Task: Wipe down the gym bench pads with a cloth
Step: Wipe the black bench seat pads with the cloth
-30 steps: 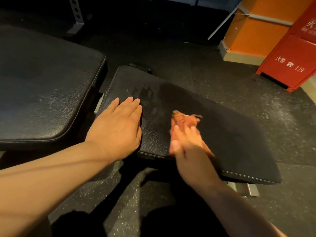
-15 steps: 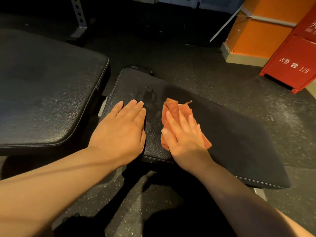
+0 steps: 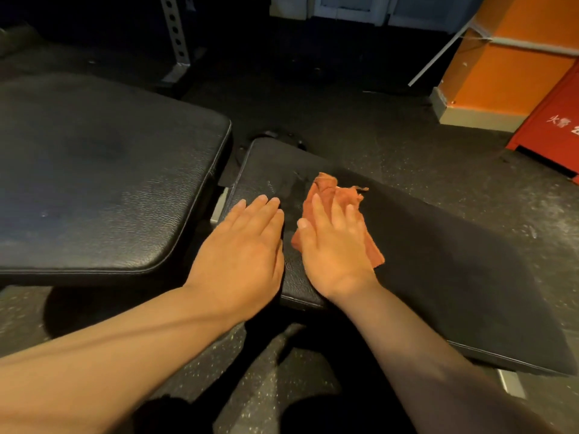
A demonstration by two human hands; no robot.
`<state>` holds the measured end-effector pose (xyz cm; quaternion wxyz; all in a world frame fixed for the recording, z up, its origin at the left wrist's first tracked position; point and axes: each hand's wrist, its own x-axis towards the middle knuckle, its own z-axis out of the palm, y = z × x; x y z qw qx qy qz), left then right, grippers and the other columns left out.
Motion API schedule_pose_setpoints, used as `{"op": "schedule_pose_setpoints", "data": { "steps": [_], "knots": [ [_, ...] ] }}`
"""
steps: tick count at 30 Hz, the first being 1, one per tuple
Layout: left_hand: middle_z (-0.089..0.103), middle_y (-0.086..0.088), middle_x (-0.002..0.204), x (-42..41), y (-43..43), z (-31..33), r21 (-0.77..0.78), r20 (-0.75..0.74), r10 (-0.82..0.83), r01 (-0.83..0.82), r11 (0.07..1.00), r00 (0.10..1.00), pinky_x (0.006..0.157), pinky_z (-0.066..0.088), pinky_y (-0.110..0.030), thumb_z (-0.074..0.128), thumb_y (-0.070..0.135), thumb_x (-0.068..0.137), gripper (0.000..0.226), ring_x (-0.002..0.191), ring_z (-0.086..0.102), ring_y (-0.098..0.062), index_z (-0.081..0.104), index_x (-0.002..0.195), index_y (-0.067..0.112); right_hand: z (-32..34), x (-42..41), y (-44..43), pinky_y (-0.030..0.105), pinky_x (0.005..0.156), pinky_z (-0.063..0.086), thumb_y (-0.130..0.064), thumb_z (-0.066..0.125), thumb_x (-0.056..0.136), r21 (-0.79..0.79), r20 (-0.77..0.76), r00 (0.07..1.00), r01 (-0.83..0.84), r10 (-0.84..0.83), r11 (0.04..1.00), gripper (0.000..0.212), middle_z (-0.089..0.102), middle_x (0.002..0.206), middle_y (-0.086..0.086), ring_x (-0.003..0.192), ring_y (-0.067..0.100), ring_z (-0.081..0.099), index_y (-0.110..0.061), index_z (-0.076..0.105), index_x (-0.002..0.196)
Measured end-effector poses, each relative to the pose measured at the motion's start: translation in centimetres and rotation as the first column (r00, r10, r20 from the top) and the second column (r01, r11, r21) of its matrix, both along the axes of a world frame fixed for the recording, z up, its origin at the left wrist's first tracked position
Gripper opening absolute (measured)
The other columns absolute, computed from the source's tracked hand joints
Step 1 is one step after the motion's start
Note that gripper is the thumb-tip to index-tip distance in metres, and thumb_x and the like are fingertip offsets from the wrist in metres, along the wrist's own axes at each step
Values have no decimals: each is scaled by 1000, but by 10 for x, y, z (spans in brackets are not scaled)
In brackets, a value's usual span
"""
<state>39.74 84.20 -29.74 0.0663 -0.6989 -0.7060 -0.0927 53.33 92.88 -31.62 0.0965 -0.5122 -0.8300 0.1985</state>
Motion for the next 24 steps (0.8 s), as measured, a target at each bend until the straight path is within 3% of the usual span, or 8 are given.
{"op": "schedule_pose_setpoints", "data": {
  "steps": [3, 5, 10, 12, 14, 16, 19, 24],
  "knots": [
    [42, -8, 154, -8, -10, -2, 20, 141, 9, -11, 1000, 990, 123, 11, -30, 29, 33, 95, 60, 146, 33, -21, 48, 145, 7, -3, 4, -51, 36, 123, -11, -52, 11, 99, 142, -165, 968, -168, 191, 975, 65, -7, 165, -5, 151, 13, -19, -30, 18, 160],
    [41, -4, 156, -14, -12, -2, 37, 237, 0, -9, 999, 972, 123, 9, -26, 26, 32, 91, 64, 147, 30, -16, 45, 148, 11, -3, 9, -49, 36, 124, -11, -52, 12, 102, 59, -169, 965, -194, 202, 979, 57, -13, 165, -12, 149, 7, -26, -43, 11, 158],
    [57, 12, 134, -11, 0, 18, 84, 655, 11, -88, 993, 756, 112, 39, -37, 35, 18, 94, 49, 129, 49, -7, 53, 138, 29, 16, -38, -7, 49, 122, -13, -42, 18, 106, -58, -51, 990, -134, 131, 989, 58, -17, 167, 1, 150, 28, -27, -37, -7, 158],
    [49, 20, 141, -4, -2, 31, 89, 711, 45, -154, 984, 702, 117, 31, -33, 34, 23, 93, 52, 137, 38, 0, 49, 140, 38, 18, -46, -14, 48, 123, -11, -41, 23, 106, -191, -225, 963, -196, 151, 962, 60, -13, 168, 2, 152, 25, -22, -41, -7, 158],
    [37, 21, 149, 7, -7, 40, 50, 620, 64, -121, 991, 782, 121, 19, -28, 27, 35, 94, 54, 145, 23, 1, 39, 146, 40, 21, -33, -28, 42, 126, 11, -40, 29, 103, -309, -585, 805, -331, 97, 891, 59, 14, 167, -7, 154, 12, 6, -45, 7, 157],
    [11, 6, 166, 21, -12, 37, -113, 367, 139, -105, 988, 920, 125, 5, -37, 9, 50, 96, 64, 154, -3, -13, 16, 158, 35, 17, -6, -36, 22, 119, 28, -22, 42, 104, -285, -719, 694, -349, 42, 893, 58, 37, 153, -23, 142, -7, 31, -37, 24, 157],
    [-13, -13, 166, 25, -3, 23, -220, -40, 216, -219, 951, 976, 123, -6, -51, -1, 61, 95, 74, 151, -21, -30, 3, 160, 25, 0, 26, -20, 19, 120, 22, -11, 46, 103, -79, -554, 832, -85, 27, 993, 50, 37, 153, -22, 142, -10, 26, -31, 45, 149],
    [-12, -15, 165, -2, 83, 21, -261, -127, 257, -282, 923, 958, 122, -3, -54, 21, 56, 101, 69, 152, -15, -34, 7, 160, 23, 0, 28, 34, 32, 123, 0, -35, 29, 108, -62, -204, 979, 7, -20, 998, 52, 19, 164, -12, 152, 7, 7, -30, 21, 159]
  ]
}}
